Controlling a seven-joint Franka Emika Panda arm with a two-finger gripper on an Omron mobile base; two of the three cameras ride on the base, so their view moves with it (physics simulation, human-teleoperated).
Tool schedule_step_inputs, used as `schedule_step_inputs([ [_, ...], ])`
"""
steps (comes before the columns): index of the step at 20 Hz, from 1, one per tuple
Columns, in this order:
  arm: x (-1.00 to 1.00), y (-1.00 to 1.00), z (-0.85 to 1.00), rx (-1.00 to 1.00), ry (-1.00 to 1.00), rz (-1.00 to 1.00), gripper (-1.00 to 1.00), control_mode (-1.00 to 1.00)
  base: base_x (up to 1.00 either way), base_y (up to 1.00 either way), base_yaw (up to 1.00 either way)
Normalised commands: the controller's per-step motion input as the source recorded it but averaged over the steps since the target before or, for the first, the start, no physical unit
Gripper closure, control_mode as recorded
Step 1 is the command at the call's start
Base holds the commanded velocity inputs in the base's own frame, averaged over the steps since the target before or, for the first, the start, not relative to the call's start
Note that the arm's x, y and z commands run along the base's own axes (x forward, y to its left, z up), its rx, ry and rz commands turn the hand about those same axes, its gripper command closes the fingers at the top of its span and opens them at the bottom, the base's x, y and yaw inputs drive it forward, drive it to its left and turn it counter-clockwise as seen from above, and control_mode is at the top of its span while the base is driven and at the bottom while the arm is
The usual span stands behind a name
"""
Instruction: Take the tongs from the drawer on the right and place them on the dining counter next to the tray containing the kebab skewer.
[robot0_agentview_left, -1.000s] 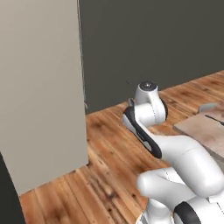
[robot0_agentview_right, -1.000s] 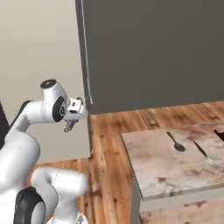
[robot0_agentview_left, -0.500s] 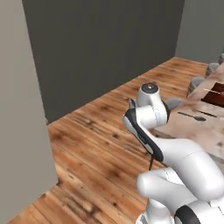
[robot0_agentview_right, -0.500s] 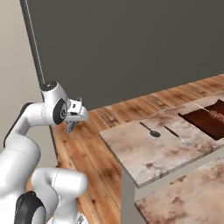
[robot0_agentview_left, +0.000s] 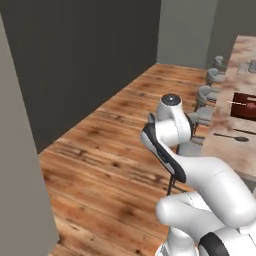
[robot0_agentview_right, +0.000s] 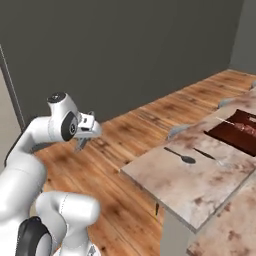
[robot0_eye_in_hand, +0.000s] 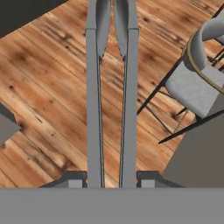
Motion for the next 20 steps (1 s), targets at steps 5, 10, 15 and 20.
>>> schedule_step_inputs([
  [5,0.0,0.0,0.0,0.0,0.0,0.0,1.0,1.0,0.11,0.59,-0.48],
  [10,0.0,0.0,0.0,0.0,0.0,0.0,1.0,1.0,0.19,0.72,-0.48],
  [15,0.0,0.0,0.0,0.0,0.0,0.0,1.0,1.0,0.32,0.66,-0.46],
  [20,0.0,0.0,0.0,0.0,0.0,0.0,1.0,1.0,0.58,0.49,-0.44],
])
